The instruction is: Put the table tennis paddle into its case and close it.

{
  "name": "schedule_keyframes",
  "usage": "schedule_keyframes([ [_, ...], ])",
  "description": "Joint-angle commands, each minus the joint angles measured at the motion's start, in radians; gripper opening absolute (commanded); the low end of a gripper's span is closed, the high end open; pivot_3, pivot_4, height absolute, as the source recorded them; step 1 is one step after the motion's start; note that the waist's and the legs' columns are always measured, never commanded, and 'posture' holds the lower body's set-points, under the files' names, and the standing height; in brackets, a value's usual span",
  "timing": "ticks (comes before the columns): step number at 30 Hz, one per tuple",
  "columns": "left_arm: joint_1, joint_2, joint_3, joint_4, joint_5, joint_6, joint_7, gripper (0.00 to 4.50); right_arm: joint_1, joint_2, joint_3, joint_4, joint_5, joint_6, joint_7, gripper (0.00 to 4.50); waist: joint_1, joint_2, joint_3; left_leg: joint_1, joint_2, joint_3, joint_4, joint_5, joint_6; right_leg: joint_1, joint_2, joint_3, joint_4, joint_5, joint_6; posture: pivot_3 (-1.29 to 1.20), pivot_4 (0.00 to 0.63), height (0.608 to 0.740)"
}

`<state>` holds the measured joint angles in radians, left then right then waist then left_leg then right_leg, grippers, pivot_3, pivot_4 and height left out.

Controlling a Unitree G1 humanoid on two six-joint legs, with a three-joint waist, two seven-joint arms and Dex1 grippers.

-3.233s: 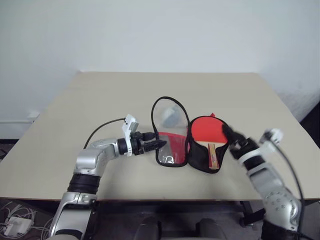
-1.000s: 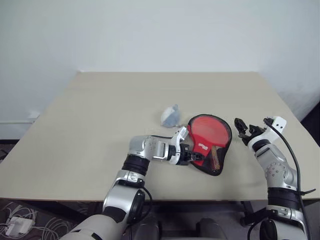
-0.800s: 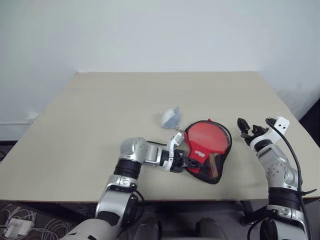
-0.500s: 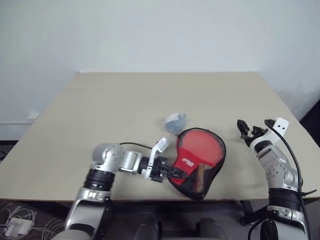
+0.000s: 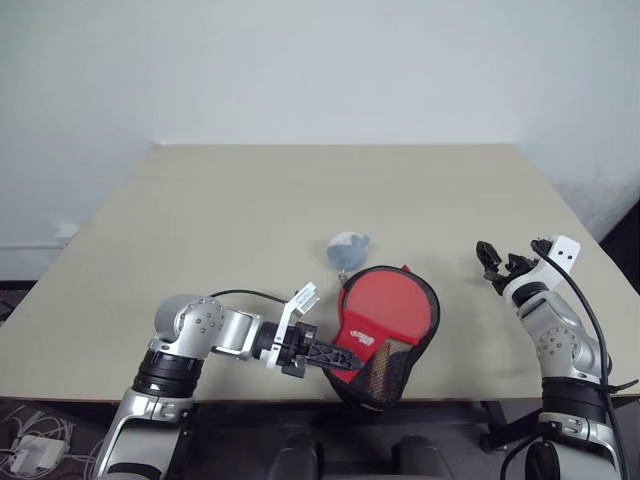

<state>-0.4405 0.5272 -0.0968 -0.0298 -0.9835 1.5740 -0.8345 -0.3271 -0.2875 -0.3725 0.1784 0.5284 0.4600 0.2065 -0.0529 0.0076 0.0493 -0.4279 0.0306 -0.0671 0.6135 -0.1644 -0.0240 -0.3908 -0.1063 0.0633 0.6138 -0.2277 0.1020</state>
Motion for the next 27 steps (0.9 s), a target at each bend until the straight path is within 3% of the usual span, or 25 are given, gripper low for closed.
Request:
schedule_keyframes([
  [1,-0.001,0.111,-0.035,-0.054,0.034,-0.116,-0.12,3.19,-0.022,-0.01,-0.003,-0.045,0.003,-0.004,0.009,4.4,-0.001,0.0,0.0,0.0,0.0,0.0,0.0,0.0,-0.001,0.0,0.0,0.0,0.0,0.0,0.0,0.0,0.0,0.74],
  [6,-0.032,0.243,-0.103,0.028,0.233,-0.457,-0.273,3.19,-0.023,-0.01,0.013,-0.058,0.008,-0.021,0.062,4.4,0.0,0.001,0.0,0.0,0.0,0.001,-0.001,-0.002,-0.004,-0.001,0.0,0.001,-0.001,0.0,0.0,0.0,0.0,0.74],
  [11,-0.107,0.117,-0.058,0.107,0.322,-0.722,-0.282,3.19,-0.054,0.019,0.017,-0.032,0.004,-0.048,0.058,4.4,0.007,0.0,0.0,-0.001,0.0,0.001,0.0,-0.002,-0.005,0.0,0.0,0.001,-0.004,0.0,0.0,0.0,0.0,0.74],
  [18,-0.151,-0.139,-0.145,0.123,0.423,-0.868,-0.227,3.19,-0.099,0.017,0.022,-0.004,0.001,-0.051,0.066,4.4,0.003,0.0,0.0,-0.001,0.001,0.001,-0.001,0.001,0.0,0.001,0.003,0.004,-0.003,0.001,0.001,0.0,0.0,0.74],
  [22,-0.158,-0.202,-0.266,0.191,0.577,-0.992,-0.21,3.19,-0.113,0.004,0.019,0.017,-0.005,-0.053,0.068,4.4,0.002,0.001,0.0,0.0,0.001,0.001,-0.001,0.001,0.0,0.001,0.004,0.005,-0.002,0.0,0.0,0.0,0.0,0.74],
  [27,-0.155,-0.19,-0.441,0.305,0.836,-1.188,-0.181,3.19,-0.121,-0.001,0.021,0.026,-0.014,-0.054,0.06,4.4,0.002,0.001,0.0,0.0,0.001,0.001,0.0,0.001,0.0,0.001,0.004,0.006,-0.002,0.0,0.0,0.0,0.0,0.74],
])
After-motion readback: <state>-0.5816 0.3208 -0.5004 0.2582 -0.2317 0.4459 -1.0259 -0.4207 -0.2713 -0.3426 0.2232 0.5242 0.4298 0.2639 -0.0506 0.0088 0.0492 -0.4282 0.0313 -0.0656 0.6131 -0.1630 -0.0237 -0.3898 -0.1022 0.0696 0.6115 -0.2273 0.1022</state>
